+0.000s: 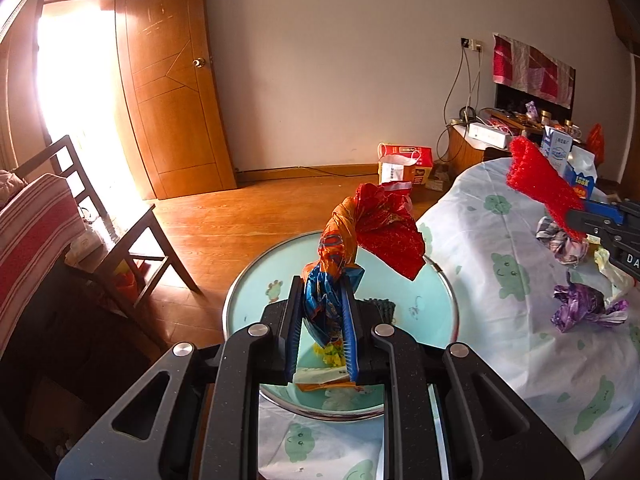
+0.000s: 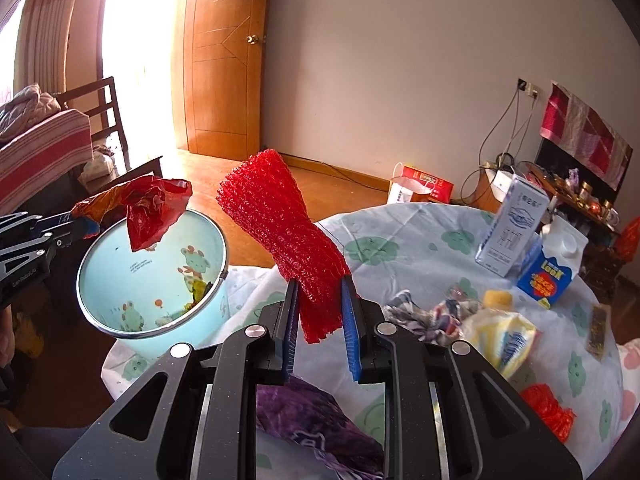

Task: Collect trash
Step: 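Carry the red net with the right tool over the wastebasket while the left tool carries the blue wrapper, then open both tools to drop the red net and blue wrapper into the wastebasket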

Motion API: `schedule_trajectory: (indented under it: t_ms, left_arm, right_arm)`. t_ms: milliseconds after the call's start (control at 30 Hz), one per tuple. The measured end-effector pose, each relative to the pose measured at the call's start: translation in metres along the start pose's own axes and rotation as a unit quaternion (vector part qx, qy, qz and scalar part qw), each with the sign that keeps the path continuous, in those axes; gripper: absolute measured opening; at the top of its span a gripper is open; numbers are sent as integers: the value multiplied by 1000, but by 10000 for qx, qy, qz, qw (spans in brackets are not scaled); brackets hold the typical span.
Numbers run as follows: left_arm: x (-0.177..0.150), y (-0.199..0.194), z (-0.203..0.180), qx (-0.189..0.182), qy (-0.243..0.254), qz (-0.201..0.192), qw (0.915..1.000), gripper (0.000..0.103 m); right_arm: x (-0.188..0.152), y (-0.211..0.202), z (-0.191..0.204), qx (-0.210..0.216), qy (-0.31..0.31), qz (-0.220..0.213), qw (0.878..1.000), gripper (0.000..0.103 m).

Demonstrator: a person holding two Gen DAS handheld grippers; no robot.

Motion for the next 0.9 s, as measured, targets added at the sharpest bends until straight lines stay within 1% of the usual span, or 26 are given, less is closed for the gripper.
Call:
schedule_trajectory:
  t_ms: [367,900]
  left_arm:
    - [-6,4,28,153,-196,82,9997,18]
    - [-11,11,45,204,-326,211,9990,18]
  right_arm:
    - [9,23,29,138,-305,146,9993,21]
    - [20,45,62,273,-606,301,9973,21]
Point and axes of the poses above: each gripper's, at about its wrist camera, not at the fingertips, and y roughly the way its jaws point, z to its left, x to its top, the point moved 2 cm from there along y, roughly the way its jaws point, and after that the axes turned 1 degree about -z, right-handed, at the moved point
